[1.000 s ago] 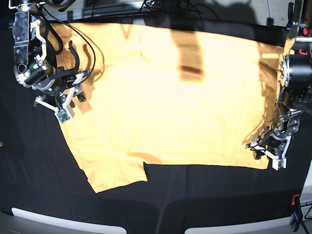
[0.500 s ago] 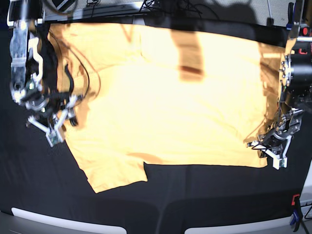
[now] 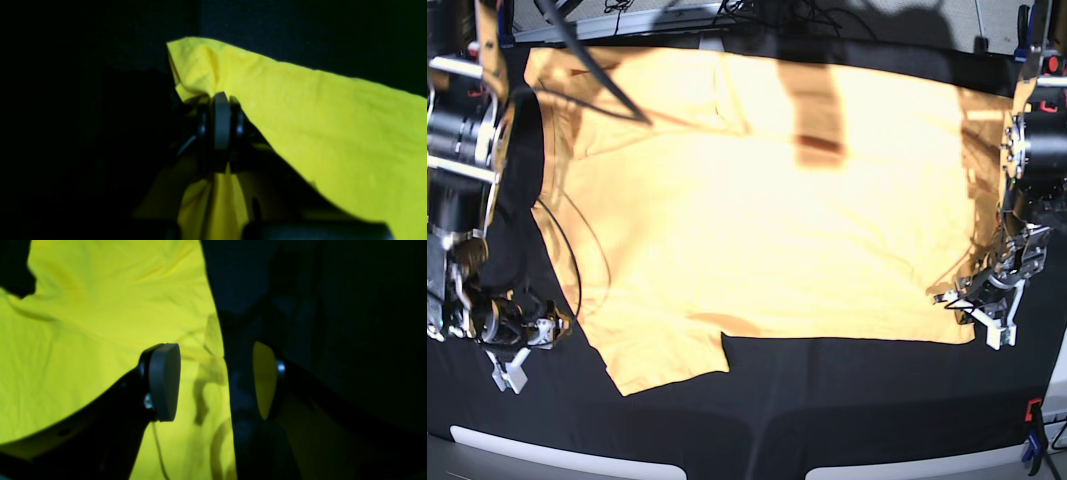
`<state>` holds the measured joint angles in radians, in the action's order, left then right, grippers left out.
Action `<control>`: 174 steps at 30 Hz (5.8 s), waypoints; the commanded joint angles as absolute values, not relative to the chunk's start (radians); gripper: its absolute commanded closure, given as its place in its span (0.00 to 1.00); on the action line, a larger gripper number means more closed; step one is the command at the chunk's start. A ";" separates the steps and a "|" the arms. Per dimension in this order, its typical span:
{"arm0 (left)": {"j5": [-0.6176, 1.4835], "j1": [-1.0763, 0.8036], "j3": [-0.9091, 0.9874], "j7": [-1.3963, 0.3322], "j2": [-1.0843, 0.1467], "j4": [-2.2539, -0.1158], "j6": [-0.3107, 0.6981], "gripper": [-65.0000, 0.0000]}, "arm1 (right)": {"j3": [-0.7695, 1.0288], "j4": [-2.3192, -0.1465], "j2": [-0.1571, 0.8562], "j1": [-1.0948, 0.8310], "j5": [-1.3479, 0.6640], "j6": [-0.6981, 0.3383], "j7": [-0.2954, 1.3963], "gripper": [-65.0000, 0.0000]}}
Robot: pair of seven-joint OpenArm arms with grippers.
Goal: Layout the t-shirt on the table in an organized manner, then fold the t-shirt properly
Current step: 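Grasp the opposite edge with both grippers and lift it, then fold the lifted edge over onto the held edge with both grippers, then open right gripper and lift it off the folded shirt, then grasp the folded edge near the collar with the right gripper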
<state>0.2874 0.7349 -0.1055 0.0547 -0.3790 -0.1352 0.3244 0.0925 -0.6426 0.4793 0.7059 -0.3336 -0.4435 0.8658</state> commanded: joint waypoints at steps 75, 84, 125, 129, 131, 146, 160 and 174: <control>0.484 -0.119 0.344 -0.161 -0.505 -1.333 0.371 1.00 | 0.352 -1.854 0.467 -0.256 -0.275 -0.449 0.775 1.00; 0.482 -0.253 0.413 -0.172 -0.505 -1.372 0.387 1.00 | 0.461 -1.981 0.403 -0.448 -0.277 -0.449 0.768 1.00; 0.360 -0.277 0.411 -0.119 -0.513 -1.373 0.336 0.66 | 0.426 -1.636 0.377 0.002 -0.556 -0.469 1.024 0.53; 0.360 -0.277 0.411 -0.115 -0.513 -1.373 0.337 0.66 | 0.330 -1.521 0.377 0.072 -0.512 -0.475 1.034 0.53; 0.360 -0.277 0.411 -0.109 -0.513 -1.373 0.337 0.66 | 0.279 -1.477 0.377 0.102 -0.500 -0.474 1.034 0.53; 0.360 -0.277 0.411 -0.104 -0.513 -1.373 0.337 0.66 | 0.039 -1.335 0.374 0.172 -0.394 -0.426 1.050 0.59; 0.360 -0.277 0.411 -0.104 -0.513 -1.373 0.337 0.66 | 0.039 -1.449 0.376 0.159 -0.401 -0.524 1.031 1.00; 0.360 -0.277 0.411 -0.104 -0.513 -1.372 0.337 0.66 | 0.039 -2.004 0.374 -0.166 -0.355 -0.508 1.010 1.00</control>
<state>0.3496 -0.2825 0.4015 -0.1314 -0.4904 -1.3533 0.3408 0.0345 -1.9884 0.3656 -0.1715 -0.3439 -0.5026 1.0245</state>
